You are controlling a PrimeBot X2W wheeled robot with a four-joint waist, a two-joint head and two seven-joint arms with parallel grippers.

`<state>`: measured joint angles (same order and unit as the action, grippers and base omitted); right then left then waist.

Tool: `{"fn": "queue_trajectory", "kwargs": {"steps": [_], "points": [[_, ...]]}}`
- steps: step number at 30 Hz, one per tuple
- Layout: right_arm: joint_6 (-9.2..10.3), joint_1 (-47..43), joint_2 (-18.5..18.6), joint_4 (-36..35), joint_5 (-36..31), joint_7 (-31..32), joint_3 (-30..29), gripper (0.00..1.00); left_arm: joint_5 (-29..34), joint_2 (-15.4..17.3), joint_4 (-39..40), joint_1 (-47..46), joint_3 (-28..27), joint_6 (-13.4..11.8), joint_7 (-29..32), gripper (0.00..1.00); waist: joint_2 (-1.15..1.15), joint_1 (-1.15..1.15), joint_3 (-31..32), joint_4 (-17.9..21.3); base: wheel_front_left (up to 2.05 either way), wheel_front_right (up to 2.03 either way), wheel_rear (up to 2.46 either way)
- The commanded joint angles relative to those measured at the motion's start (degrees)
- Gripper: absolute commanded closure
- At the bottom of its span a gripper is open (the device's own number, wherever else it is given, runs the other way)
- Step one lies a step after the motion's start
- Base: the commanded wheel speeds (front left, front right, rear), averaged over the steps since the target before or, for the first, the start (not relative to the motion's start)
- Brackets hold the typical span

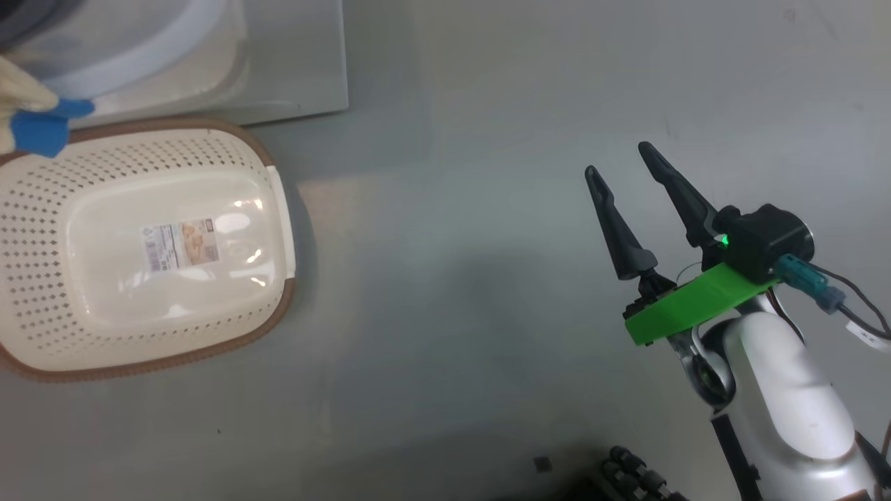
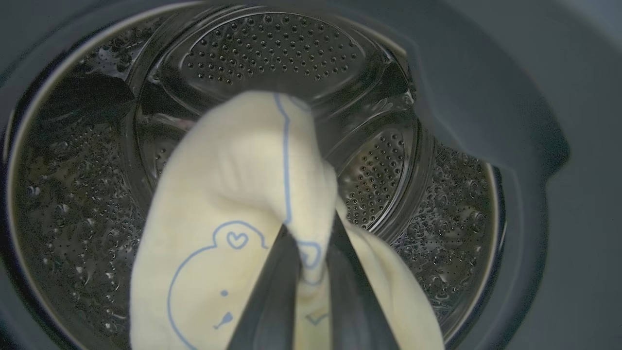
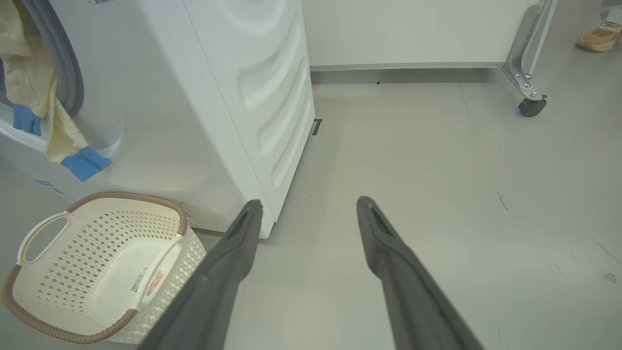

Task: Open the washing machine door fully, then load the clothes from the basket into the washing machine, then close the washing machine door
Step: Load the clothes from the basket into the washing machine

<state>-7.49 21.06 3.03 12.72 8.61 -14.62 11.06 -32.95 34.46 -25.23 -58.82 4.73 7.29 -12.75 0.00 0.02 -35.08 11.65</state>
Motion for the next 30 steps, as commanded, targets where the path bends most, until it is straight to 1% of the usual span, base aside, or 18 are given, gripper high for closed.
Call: {"fn": "queue_trajectory", "kwargs": {"steps": [1,3,6,9,13,16,19,23,25,30], "points": [[0.00,0.46,-0.15,-2.02,0.56,-0.38,0.70,0.00,-0.73,5.35,0.63,-4.57,-0.42,0.19,0.33,1.00,0.00,-0.02,-5.32,1.65,0.00,0.00,0.00],[0.00,0.73,-0.15,-2.49,1.04,-0.38,0.78,0.00,-1.04,7.41,-0.66,-8.73,2.42,0.19,0.64,1.00,0.00,-0.02,-7.23,2.09,0.00,0.00,0.00],[0.00,1.06,-0.15,-2.98,1.52,-0.38,0.87,0.00,-2.26,9.49,-2.69,-14.43,6.31,0.19,0.95,1.00,0.00,-0.02,-9.56,2.47,0.00,0.00,0.00],[0.00,1.60,-0.15,-3.33,1.96,-0.38,1.65,0.00,-3.53,10.94,-5.85,-20.48,8.42,0.19,0.45,1.00,0.00,-0.02,-11.39,2.97,0.00,0.00,0.00],[0.00,2.23,-0.15,-3.89,2.86,-0.38,2.55,0.00,-2.83,12.52,-9.41,-28.73,10.54,0.19,-1.20,1.00,0.00,-0.02,-13.05,3.74,0.00,0.00,0.00],[0.00,2.33,-0.15,-4.06,3.45,-0.38,3.09,0.00,-2.90,12.28,-11.72,-33.44,10.60,0.19,-1.96,1.00,0.00,-0.02,-13.97,4.07,0.00,0.00,0.00],[0.00,2.41,-0.15,-4.09,3.71,-0.38,3.79,0.00,-2.90,11.59,-13.89,-35.77,11.74,0.19,-2.16,1.00,0.00,-0.02,-14.80,4.27,0.00,0.00,0.00],[0.00,2.96,-0.15,-4.52,4.20,-0.38,4.57,0.00,-2.68,10.88,-16.34,-37.02,15.09,0.20,-2.22,1.00,0.00,-0.02,-15.85,4.47,0.00,0.00,0.00],[0.00,3.82,-0.15,-4.87,4.73,-0.38,4.97,0.00,-2.61,9.81,-21.30,-38.50,19.73,0.20,-2.22,1.00,0.00,-0.02,-16.66,4.89,0.00,0.00,0.00],[0.00,4.01,-0.15,-5.18,5.08,-0.38,5.27,0.00,-2.78,9.21,-26.96,-42.00,23.54,0.20,-1.20,1.00,0.00,-0.02,-17.39,5.35,0.00,0.00,0.00]]}}
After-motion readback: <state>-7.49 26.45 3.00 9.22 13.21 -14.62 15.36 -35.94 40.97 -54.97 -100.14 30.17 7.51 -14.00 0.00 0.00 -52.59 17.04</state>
